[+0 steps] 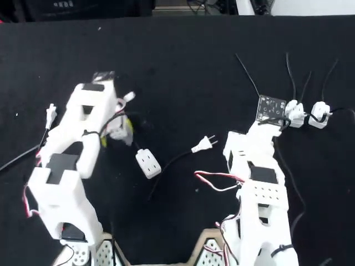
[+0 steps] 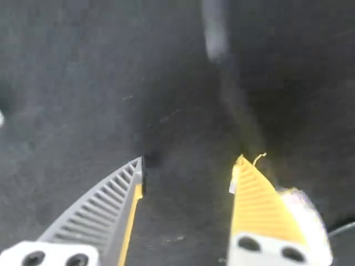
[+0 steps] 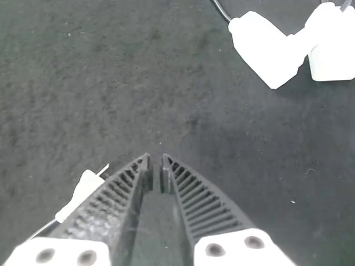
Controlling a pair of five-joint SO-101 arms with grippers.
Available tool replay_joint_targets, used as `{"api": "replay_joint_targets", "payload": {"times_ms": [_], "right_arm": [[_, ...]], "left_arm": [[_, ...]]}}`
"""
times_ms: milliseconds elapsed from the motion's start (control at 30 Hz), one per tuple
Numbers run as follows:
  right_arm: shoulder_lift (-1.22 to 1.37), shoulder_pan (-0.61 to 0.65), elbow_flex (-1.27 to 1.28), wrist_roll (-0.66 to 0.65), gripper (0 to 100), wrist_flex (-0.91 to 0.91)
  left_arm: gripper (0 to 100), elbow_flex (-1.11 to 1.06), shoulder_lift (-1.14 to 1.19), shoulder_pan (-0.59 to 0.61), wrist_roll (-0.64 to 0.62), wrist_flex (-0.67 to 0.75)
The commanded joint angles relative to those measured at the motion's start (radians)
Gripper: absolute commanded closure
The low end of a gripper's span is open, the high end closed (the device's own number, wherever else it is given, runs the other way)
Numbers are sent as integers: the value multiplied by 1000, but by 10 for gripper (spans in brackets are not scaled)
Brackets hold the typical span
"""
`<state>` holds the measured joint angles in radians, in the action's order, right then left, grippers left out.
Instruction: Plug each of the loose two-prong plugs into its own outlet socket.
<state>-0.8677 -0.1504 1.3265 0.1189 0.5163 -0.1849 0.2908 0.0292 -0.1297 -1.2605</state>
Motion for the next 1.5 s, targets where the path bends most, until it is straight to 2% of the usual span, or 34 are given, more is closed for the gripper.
{"api": "replay_joint_targets", "payload": {"times_ms": [0,167,267,467,633,767,933,1067,1167,1267,1467], "right_arm": [[-8,12,-8,6,959,-20],[-8,12,-5,6,959,-20],[-8,12,-4,6,959,-20],[-8,-12,-5,5,959,-20],[-8,-80,-12,11,959,-20],[-8,-86,-12,8,959,-20],[-8,-87,-12,6,959,-20],[-8,-87,-12,6,959,-20],[-8,-87,-12,6,959,-20],[-8,-86,-12,6,959,-20],[-8,-25,-5,5,958,-18]], "left_arm": [[744,-67,-87,107,74,-5],[744,-162,-267,154,81,-8],[744,-251,-391,119,81,-8],[744,-409,-520,-117,212,0],[744,-446,-517,-329,210,71],[744,-463,-479,-420,69,226],[744,-452,-417,-449,-155,402],[744,-452,-411,-443,-275,448],[744,-417,-413,-440,-279,407],[744,-340,-413,-410,-221,287],[744,-188,-410,-275,-89,81]]}}
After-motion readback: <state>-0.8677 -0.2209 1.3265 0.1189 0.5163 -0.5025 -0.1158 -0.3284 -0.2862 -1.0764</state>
